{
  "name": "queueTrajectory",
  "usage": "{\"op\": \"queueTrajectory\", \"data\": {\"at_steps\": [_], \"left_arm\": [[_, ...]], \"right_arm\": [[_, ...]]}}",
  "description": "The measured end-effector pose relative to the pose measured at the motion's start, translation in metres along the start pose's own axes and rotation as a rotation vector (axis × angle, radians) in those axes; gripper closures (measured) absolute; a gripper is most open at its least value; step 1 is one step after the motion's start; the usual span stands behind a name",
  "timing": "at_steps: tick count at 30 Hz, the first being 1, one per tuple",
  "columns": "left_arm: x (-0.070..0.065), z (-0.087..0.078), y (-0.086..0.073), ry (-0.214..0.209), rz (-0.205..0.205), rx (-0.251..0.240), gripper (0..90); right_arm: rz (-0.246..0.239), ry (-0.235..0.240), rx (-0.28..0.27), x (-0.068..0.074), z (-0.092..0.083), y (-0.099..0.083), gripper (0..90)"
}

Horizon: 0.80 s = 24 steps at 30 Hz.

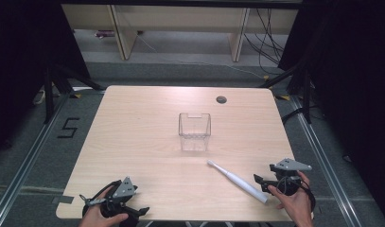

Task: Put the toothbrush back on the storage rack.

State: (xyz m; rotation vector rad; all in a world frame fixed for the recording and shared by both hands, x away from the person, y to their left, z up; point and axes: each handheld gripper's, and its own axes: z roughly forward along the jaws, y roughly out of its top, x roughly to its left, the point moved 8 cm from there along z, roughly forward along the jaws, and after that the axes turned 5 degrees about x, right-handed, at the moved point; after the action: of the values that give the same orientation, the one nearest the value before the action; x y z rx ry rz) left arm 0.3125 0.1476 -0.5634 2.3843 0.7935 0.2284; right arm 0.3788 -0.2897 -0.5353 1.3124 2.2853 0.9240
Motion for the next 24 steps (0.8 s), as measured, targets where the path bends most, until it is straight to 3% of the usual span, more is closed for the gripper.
{"op": "queueTrajectory", "data": {"at_steps": [1, 5, 7, 8, 10, 12, 13, 14, 15, 16, 17, 18, 20, 22, 24], "left_arm": [[0.0, 0.0, 0.0, 0.0, 0.0, -0.001, 14.8], [0.0, 0.0, 0.0, 0.0, 0.0, -0.001, 14.8], [0.0, 0.0, 0.0, 0.0, 0.0, -0.001, 14.8], [0.0, 0.0, 0.0, 0.0, 0.0, -0.002, 14.8], [0.0, 0.0, 0.0, 0.0, 0.0, 0.0, 14.8], [0.0, 0.0, 0.0, -0.001, 0.001, 0.001, 14.8], [0.0, 0.0, 0.0, 0.0, 0.0, 0.0, 14.8], [0.0, 0.0, 0.0, -0.002, -0.007, -0.003, 14.8], [0.0, 0.0, 0.0, 0.001, -0.007, -0.001, 14.8], [-0.001, 0.0, 0.0, -0.007, -0.005, -0.003, 14.8], [-0.001, 0.0, 0.0, -0.007, -0.005, -0.003, 14.8], [0.0, 0.0, 0.0, 0.001, -0.005, 0.001, 14.8], [0.001, 0.0, 0.0, 0.002, -0.001, 0.004, 14.8], [-0.001, 0.001, 0.0, -0.006, -0.01, -0.005, 14.8], [0.001, 0.0, 0.0, 0.002, -0.005, -0.001, 14.8]], "right_arm": [[0.032, 0.009, 0.014, 0.003, 0.0, -0.001, 23.0], [0.011, -0.012, 0.01, 0.001, -0.001, -0.001, 21.9], [-0.029, -0.009, 0.006, -0.001, 0.001, 0.0, 20.7], [-0.016, 0.011, 0.018, 0.001, 0.002, 0.0, 19.9], [-0.017, 0.002, 0.013, 0.0, 0.002, 0.0, 19.4], [-0.042, -0.003, 0.001, -0.001, 0.002, 0.003, 17.6], [0.014, 0.013, 0.029, 0.004, 0.001, 0.002, 17.1], [-0.029, 0.017, 0.013, 0.002, 0.001, 0.006, 17.8], [-0.011, 0.015, 0.023, 0.005, 0.001, 0.005, 18.4], [-0.054, 0.001, 0.021, 0.002, 0.0, 0.007, 19.6], [-0.054, 0.001, 0.021, 0.002, 0.0, 0.007, 19.6], [-0.013, 0.026, 0.038, 0.008, 0.0, 0.006, 21.3], [-0.058, 0.044, 0.039, 0.01, 0.001, 0.009, 22.8], [-0.046, 0.034, 0.056, 0.014, 0.0, 0.009, 24.8], [-0.093, 0.04, 0.057, 0.014, 0.001, 0.012, 26.2]]}}
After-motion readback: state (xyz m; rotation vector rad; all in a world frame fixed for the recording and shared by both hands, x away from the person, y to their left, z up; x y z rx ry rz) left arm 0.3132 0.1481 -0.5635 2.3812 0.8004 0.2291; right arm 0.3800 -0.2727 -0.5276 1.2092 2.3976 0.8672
